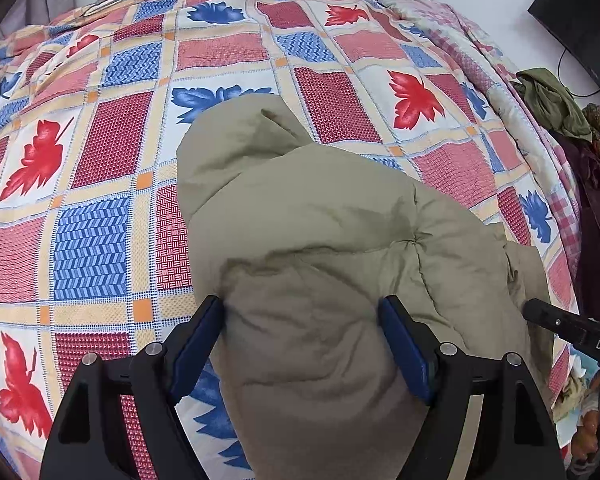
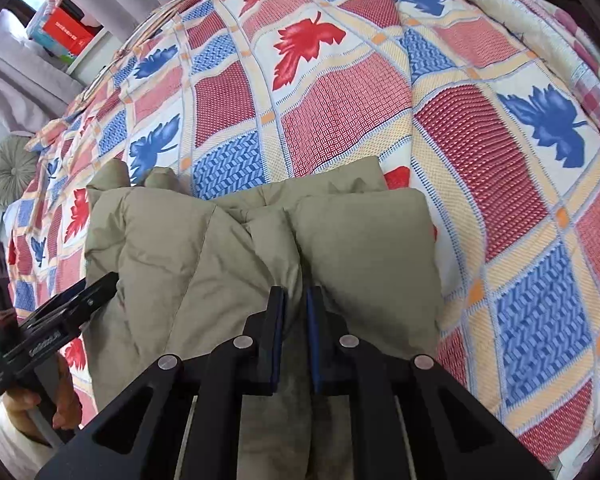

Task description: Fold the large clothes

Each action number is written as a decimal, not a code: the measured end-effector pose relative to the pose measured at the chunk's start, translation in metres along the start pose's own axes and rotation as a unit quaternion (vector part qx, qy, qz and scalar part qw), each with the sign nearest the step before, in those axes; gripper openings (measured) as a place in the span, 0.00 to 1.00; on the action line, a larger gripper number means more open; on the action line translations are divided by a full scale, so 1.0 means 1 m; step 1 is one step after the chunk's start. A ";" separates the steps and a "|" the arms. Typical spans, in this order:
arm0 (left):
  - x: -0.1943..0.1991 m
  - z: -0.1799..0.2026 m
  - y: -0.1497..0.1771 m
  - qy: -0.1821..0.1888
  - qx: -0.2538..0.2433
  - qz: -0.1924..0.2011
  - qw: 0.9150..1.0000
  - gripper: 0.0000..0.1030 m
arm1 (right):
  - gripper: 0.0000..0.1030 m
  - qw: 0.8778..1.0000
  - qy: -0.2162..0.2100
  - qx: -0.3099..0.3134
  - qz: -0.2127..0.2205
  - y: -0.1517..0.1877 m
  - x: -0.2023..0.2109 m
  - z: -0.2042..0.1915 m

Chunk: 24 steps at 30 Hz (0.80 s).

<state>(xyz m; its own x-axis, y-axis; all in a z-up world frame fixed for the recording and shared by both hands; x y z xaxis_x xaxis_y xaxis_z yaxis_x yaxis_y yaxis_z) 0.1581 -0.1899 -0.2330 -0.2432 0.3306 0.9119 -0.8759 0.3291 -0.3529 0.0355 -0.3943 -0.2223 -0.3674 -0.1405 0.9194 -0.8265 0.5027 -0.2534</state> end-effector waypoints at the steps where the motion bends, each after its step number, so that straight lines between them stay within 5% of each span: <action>1: 0.002 -0.001 0.001 -0.002 0.000 0.000 1.000 0.78 | 0.12 1.000 0.000 0.000 0.001 0.002 0.005 -0.001; 7: 0.014 -0.009 0.007 -0.007 0.002 -0.005 1.000 0.78 | 0.13 1.000 0.000 -0.028 0.003 0.021 0.028 0.011; 13: 0.026 -0.017 0.017 -0.015 -0.004 -0.009 1.000 0.93 | 0.13 0.998 0.005 -0.058 0.002 0.037 0.037 0.032; 22: 0.034 -0.024 0.036 0.023 0.016 -0.037 0.999 1.00 | 0.13 0.997 0.001 -0.070 0.014 0.040 0.044 0.046; 24: 0.031 -0.025 0.040 0.028 0.025 -0.047 0.998 1.00 | 0.23 0.997 -0.004 -0.072 0.021 0.038 0.046 0.049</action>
<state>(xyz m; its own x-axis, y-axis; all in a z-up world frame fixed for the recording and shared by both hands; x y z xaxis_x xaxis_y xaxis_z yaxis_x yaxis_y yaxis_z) 0.1257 -0.1441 -0.2243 -0.1369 0.3493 0.9270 -0.9139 0.3166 -0.2543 -0.0336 -0.4237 -0.2042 -0.4051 -0.1233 0.9059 -0.7406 0.6253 -0.2461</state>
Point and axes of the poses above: each gripper's, at about its wrist camera, not at the fingertips, and x roughly against the way its jaws point, z to its right, y to its underside, the point moved 7 cm from there along -x, roughly the way its jaws point, and after that the axes turned 1 degree about -y, right-handed, at the moved point
